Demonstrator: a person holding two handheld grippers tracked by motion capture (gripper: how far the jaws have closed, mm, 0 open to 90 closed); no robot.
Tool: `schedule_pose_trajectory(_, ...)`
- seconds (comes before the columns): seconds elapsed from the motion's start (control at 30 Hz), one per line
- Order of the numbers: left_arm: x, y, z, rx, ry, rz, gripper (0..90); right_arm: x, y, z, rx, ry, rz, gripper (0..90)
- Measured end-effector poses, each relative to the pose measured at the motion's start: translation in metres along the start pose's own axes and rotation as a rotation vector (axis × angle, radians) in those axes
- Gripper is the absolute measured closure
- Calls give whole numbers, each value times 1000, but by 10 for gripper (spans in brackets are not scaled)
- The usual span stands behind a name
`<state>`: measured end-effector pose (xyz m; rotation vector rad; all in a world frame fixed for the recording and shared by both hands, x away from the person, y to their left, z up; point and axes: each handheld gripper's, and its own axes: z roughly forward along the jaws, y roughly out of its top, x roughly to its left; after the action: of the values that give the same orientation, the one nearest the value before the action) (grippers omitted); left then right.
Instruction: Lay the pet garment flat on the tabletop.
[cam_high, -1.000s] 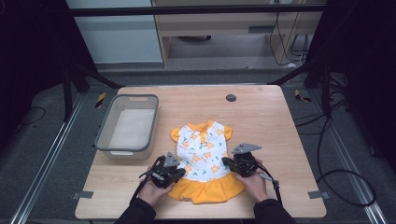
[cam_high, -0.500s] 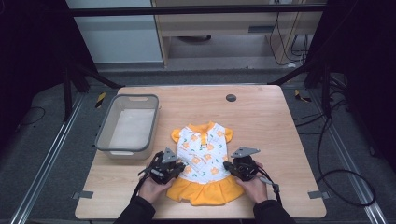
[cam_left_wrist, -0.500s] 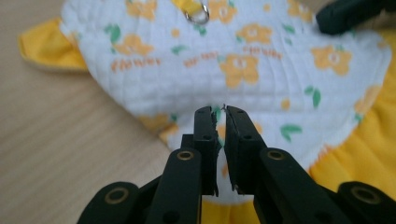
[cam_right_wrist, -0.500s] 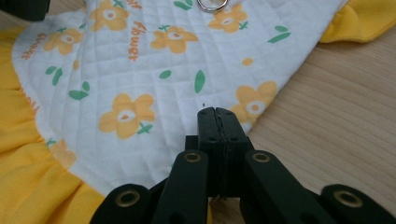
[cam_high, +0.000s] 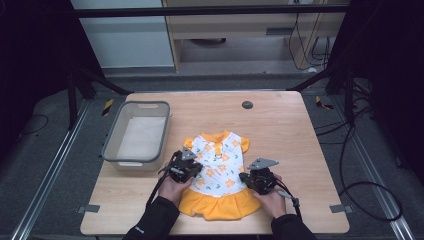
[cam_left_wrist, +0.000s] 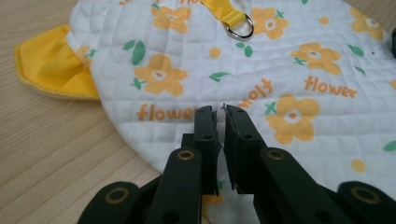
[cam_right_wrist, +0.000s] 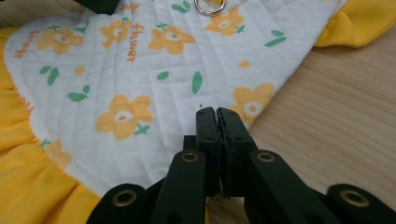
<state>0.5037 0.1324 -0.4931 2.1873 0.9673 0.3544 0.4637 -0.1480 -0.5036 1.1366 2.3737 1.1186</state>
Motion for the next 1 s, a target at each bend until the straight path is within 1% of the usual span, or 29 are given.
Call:
schedule_pose_trajectory(0.03, 0, 0, 0, 2, -3, -8, 827, 0, 0, 0, -1, 1, 2, 879)
schedule_pose_trajectory(0.17, 2, 0, 1, 0, -5, -6, 829, -2, 0, 0, -6, -3, 3, 878)
schedule_pose_trajectory(0.23, 1, 1, -1, -9, 12, -6, 817, -2, 1, -1, -9, -3, 5, 875)
schedule_pose_trajectory(0.27, 0, 1, -3, -13, 10, -8, 805, -2, 2, -3, -16, -1, 4, 874)
schedule_pose_trajectory(0.37, -3, 3, -14, -37, 11, 7, 735, -4, 3, -9, -51, 5, 22, 865)
schedule_pose_trajectory(0.43, -6, 2, -24, -63, 8, 12, 701, -5, 4, -15, -74, 7, 31, 854)
schedule_pose_trajectory(0.5, -7, -1, -34, -80, 0, 21, 663, -8, 5, -20, -92, 4, 35, 839)
schedule_pose_trajectory(0.53, -7, -1, -34, -80, 0, 21, 650, -8, 5, -20, -92, 4, 35, 839)
schedule_pose_trajectory(0.57, -8, -3, -39, -87, 3, 33, 650, -9, 5, -24, -105, -1, 31, 821)
schedule_pose_trajectory(0.6, -9, -8, -46, -98, 6, 39, 602, -12, 5, -31, -125, -11, 40, 772)
schedule_pose_trajectory(0.63, -9, -8, -46, -98, 6, 39, 584, -12, 5, -31, -125, -11, 40, 772)
schedule_pose_trajectory(0.67, -8, -15, -54, -106, 11, 42, 561, -16, 4, -37, -149, -25, 54, 712)
schedule_pose_trajectory(0.77, -5, -24, -62, -127, 9, 28, 497, -23, 1, -45, -171, -56, 79, 606)
schedule_pose_trajectory(0.8, -5, -26, -64, -131, 12, 31, 466, -25, -1, -48, -178, -73, 80, 553)
schedule_pose_trajectory(0.83, -5, -29, -66, -131, 19, 37, 435, -27, -2, -50, -180, -94, 80, 505)
schedule_pose_trajectory(0.9, -6, -34, -69, -134, 25, 50, 386, -33, -6, -53, -182, -124, 77, 439)
schedule_pose_trajectory(1.0, -6, -43, -75, -143, 25, 57, 333, -43, -13, -58, -180, -151, 95, 343)
